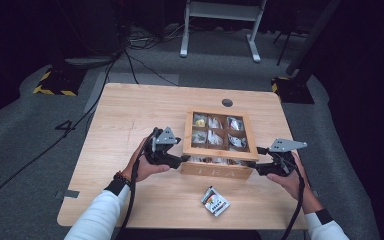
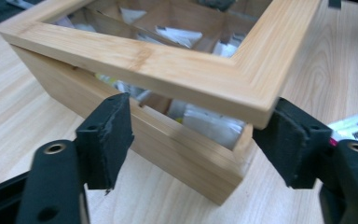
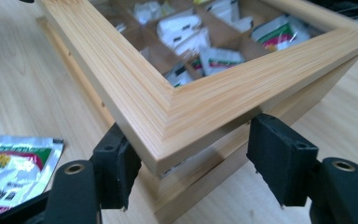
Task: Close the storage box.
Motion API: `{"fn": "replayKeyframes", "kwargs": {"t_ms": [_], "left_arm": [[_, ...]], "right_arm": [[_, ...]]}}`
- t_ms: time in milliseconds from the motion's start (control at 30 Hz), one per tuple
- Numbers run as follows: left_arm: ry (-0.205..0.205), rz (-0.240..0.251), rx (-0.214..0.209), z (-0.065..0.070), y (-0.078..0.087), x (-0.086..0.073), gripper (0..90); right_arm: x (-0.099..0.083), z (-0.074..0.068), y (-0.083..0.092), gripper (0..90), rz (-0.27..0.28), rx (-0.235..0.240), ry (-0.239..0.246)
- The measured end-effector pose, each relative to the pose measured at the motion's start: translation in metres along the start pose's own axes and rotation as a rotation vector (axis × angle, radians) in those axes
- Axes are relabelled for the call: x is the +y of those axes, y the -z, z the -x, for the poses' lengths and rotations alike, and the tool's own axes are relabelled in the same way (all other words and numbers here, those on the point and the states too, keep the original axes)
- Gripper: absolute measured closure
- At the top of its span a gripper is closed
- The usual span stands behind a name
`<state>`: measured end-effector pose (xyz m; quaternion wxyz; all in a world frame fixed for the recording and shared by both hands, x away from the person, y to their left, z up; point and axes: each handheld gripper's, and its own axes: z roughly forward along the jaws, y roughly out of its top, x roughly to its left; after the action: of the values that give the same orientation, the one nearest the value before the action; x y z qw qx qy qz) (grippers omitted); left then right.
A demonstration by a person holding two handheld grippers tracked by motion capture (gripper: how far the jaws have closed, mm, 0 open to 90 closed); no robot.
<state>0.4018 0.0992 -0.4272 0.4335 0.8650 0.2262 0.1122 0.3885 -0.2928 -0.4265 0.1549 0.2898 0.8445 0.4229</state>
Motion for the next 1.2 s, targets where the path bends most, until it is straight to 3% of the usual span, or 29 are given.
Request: {"fn": "replayKeyframes", "kwargs": {"t_ms": [100, 233, 367, 500, 600, 833, 1067, 1200], "left_arm": [[-0.015, -0.025, 0.004, 0.005, -0.005, -0.002, 26.3], [-0.006, -0.018, -0.003, 0.007, -0.005, -0.005, 25.4], [-0.002, -0.019, 0.000, 0.010, -0.004, -0.006, 24.8], [-0.004, -0.025, 0.003, 0.013, -0.004, -0.008, 24.7], [-0.009, -0.022, 0.002, 0.015, -0.001, -0.012, 24.6], [-0.012, -0.038, 0.013, 0.019, 0.006, -0.022, 23.6], [-0.019, -0.096, 0.034, 0.022, 0.018, -0.049, 21.7], [-0.006, -0.097, 0.035, 0.021, 0.024, -0.061, 19.9]], "right_arm": [[-0.004, -0.004, -0.004, 33.3, -0.030, -0.010, 0.012], [-0.009, -0.006, -0.002, 33.3, -0.032, -0.001, -0.004], [-0.015, -0.009, -0.004, 32.9, -0.057, -0.008, 0.010], [-0.015, -0.011, -0.001, 32.2, -0.042, -0.002, 0.006], [-0.015, -0.012, 0.007, 35.1, 0.008, 0.010, -0.012], [-0.014, -0.017, 0.011, 35.7, 0.015, -0.001, 0.009], [-0.008, -0.020, 0.020, 40.4, 0.073, 0.010, 0.014], [-0.006, -0.019, 0.024, 41.4, 0.097, 0.009, 0.009]]}}
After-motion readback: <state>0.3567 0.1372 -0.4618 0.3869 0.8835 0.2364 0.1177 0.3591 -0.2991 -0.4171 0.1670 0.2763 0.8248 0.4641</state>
